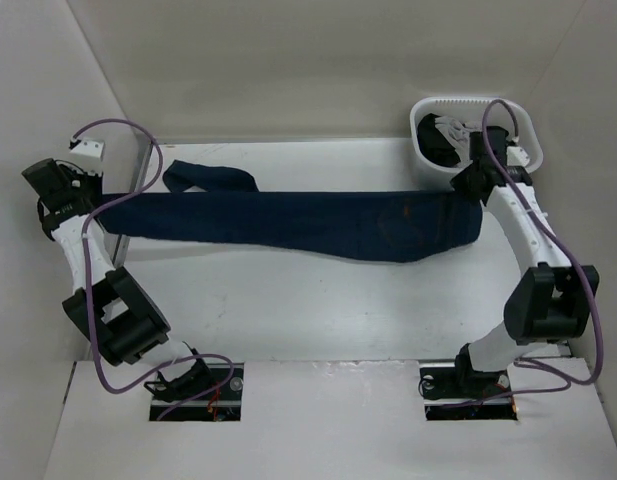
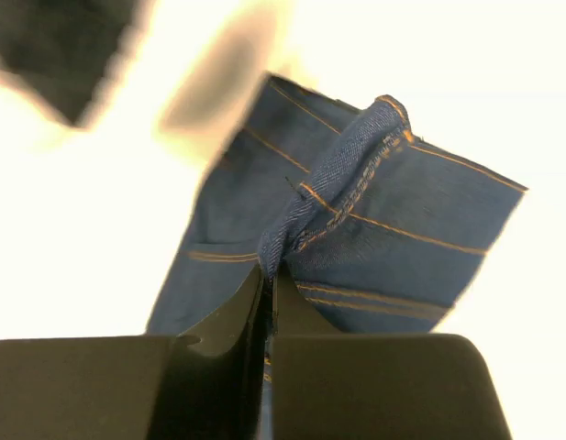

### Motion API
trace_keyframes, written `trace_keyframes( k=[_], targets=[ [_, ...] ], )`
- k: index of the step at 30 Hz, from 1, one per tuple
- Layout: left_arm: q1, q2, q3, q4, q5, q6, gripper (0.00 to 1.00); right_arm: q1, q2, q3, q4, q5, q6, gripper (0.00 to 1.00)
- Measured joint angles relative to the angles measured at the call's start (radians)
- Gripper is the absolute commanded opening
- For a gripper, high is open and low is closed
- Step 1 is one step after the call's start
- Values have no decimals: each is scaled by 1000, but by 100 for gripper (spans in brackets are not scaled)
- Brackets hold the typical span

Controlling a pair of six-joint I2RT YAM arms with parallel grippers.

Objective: Fold and stack the trousers
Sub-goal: Flatten the trousers out

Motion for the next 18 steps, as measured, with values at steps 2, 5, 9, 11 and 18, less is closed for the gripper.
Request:
trace_keyframes(
  k=[2, 5, 9, 11, 18],
  targets=[
    [-1, -1, 28, 1, 3, -2, 0, -6, -59, 4, 38, 6, -47, 0],
    [0, -14, 38, 2, 20, 1, 0, -18, -219, -60, 100, 5, -88, 1],
    [8, -85, -38, 5, 51, 41, 0, -44, -527, -305, 180, 6, -97, 3],
    [16, -147, -122, 5, 54, 85, 0, -58, -665, -458, 186, 7, -74, 6],
    [85, -286, -407, -43, 43, 297, 0, -101, -978, -834, -24, 0, 129, 23]
  ],
)
